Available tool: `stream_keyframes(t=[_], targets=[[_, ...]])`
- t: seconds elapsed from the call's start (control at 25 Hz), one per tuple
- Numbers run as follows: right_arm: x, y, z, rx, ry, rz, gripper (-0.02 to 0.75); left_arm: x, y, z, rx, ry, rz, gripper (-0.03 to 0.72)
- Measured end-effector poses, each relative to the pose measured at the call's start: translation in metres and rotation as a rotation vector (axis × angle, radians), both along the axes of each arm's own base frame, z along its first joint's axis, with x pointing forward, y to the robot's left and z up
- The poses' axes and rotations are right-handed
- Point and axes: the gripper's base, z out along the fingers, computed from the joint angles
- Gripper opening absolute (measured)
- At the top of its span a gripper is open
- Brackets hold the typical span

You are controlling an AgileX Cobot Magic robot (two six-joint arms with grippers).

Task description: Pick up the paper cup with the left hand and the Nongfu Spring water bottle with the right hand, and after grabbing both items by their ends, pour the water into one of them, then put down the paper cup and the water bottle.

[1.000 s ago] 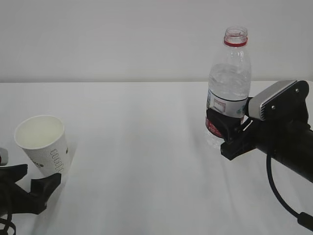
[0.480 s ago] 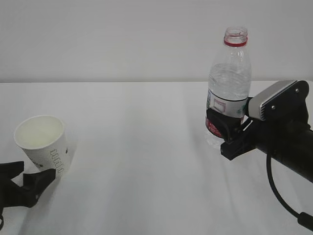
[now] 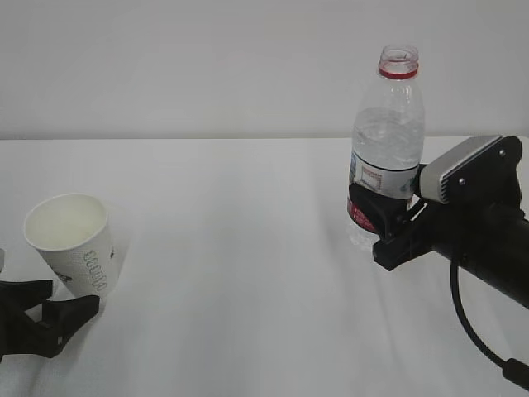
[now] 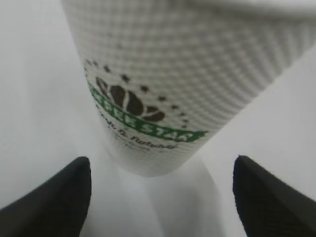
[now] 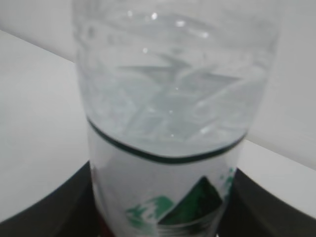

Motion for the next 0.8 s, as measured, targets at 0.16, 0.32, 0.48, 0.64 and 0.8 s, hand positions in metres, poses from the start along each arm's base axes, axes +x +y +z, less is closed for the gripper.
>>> stream_keyframes(t=[0.16, 0.32, 0.48, 0.64, 0.8], targets=[[0.000, 0.000, 0.000, 0.000, 0.000, 0.000, 0.452, 0.002, 0.000, 0.000, 0.011, -0.012, -0.009, 0.662], [0.000, 0.000, 0.000, 0.000, 0.000, 0.000, 0.452, 0.007, 0.000, 0.002, 0.019, -0.035, -0.022, 0.659], [0.000, 0.000, 0.000, 0.000, 0.000, 0.000, 0.452, 0.013, -0.001, 0.003, 0.021, -0.059, -0.042, 0.657], [0.000, 0.000, 0.000, 0.000, 0.000, 0.000, 0.452, 0.021, -0.001, 0.005, 0.029, -0.090, -0.045, 0.656], [0.000, 0.000, 0.000, 0.000, 0.000, 0.000, 0.452, 0.028, 0.000, 0.007, 0.031, -0.113, -0.047, 0.656]])
